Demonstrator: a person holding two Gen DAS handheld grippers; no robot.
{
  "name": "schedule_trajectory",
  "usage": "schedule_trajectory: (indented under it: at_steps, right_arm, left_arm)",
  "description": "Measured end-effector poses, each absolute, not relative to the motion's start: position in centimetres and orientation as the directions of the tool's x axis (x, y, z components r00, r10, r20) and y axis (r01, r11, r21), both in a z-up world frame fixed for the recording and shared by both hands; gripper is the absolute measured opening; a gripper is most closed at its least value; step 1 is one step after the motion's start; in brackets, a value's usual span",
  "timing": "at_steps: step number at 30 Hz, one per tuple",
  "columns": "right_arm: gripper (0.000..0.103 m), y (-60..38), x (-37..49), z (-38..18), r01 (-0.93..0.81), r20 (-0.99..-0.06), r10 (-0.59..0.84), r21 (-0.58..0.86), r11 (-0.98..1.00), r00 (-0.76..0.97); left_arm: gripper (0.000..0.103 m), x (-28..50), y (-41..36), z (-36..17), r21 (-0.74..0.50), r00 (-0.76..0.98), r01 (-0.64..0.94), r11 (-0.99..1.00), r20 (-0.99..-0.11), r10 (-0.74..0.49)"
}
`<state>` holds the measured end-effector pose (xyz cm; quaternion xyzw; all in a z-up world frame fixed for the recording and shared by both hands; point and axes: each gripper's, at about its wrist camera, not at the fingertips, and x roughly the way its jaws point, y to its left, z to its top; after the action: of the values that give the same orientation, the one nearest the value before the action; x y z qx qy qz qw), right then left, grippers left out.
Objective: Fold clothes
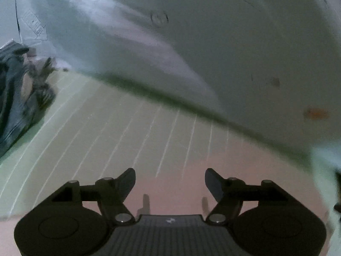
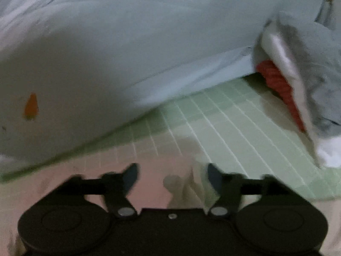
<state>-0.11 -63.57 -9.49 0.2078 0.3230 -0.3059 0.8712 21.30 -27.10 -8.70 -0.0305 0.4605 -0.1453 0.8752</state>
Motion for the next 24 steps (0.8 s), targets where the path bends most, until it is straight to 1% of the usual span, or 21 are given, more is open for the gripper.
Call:
schedule_trajectory:
  at_steps: [2,5,8,13,15,16,17,18,19,20,21,22,24]
  right_arm:
    - [0.078,-62.5,-2.1,-10.3,0.661,-0.727,-0.38,0.135,0.738,0.572]
    - [0.078,-60.7,-5.4,-11.2,0.645,-0.771,-0.333,0.128,0.754,0.543]
    - [0.078,-58.5,-8.0,-11.7,0.618,-0.789,-0.272,0.168,0.768,0.552]
    - [0.079,-55.5,-9.9,-12.7,0.577,-0.809,-0.176,0.229,0.784,0.56]
    - [0.078,-54.7,-9.6,-12.8,0.528,-0.808,-0.155,0.213,0.822,0.568]
    - [0.078,-54.0,-9.6,-12.9,0.507,-0.809,-0.166,0.181,0.843,0.564]
    - [0.073,-53.3,-9.5,-13.0,0.485,-0.81,-0.176,0.148,0.862,0.56]
    - [0.055,-52.9,-9.6,-13.3,0.469,-0.814,-0.185,0.118,0.875,0.55]
    - [0.041,-52.5,-9.8,-13.5,0.455,-0.818,-0.194,0.091,0.886,0.542]
    - [0.016,-52.6,-10.3,-13.7,0.457,-0.815,-0.2,0.088,0.885,0.544]
    - [0.01,-52.7,-10.8,-13.8,0.461,-0.812,-0.206,0.085,0.883,0.546]
    - [0.007,-53.1,-11.4,-13.5,0.482,-0.804,-0.219,0.094,0.871,0.552]
    - [0.005,-53.8,-12.7,-13.0,0.525,-0.789,-0.247,0.111,0.844,0.563]
  left_arm:
    - [0.072,18.6,-26.5,-9.9,-0.18,0.478,0.249,0.952,-0.832,-0.282]
    - [0.072,14.9,-25.4,-11.3,-0.182,0.408,0.274,0.944,-0.867,-0.285]
    - [0.072,11.9,-24.5,-12.5,-0.187,0.353,0.283,0.941,-0.892,-0.283]
    - [0.072,9.0,-24.0,-13.0,-0.157,0.347,0.326,0.932,-0.897,-0.272]
    - [0.067,8.3,-23.8,-12.9,-0.144,0.355,0.336,0.931,-0.896,-0.267]
    - [0.056,8.1,-23.8,-12.9,-0.133,0.362,0.342,0.93,-0.895,-0.261]
    - [0.048,8.0,-23.8,-13.0,-0.119,0.369,0.348,0.93,-0.895,-0.252]
    - [0.021,8.0,-23.7,-13.0,-0.114,0.371,0.351,0.929,-0.895,-0.25]
    - [0.0,8.0,-23.5,-13.0,-0.131,0.363,0.346,0.929,-0.894,-0.261]
    - [0.0,8.1,-23.4,-12.9,-0.148,0.356,0.34,0.929,-0.894,-0.273]
    - [0.0,7.9,-23.2,-12.9,-0.163,0.351,0.331,0.929,-0.893,-0.282]
    - [0.0,7.5,-22.7,-12.9,-0.173,0.35,0.32,0.932,-0.892,-0.286]
    - [0.0,6.7,-21.9,-12.9,-0.169,0.345,0.312,0.935,-0.897,-0.278]
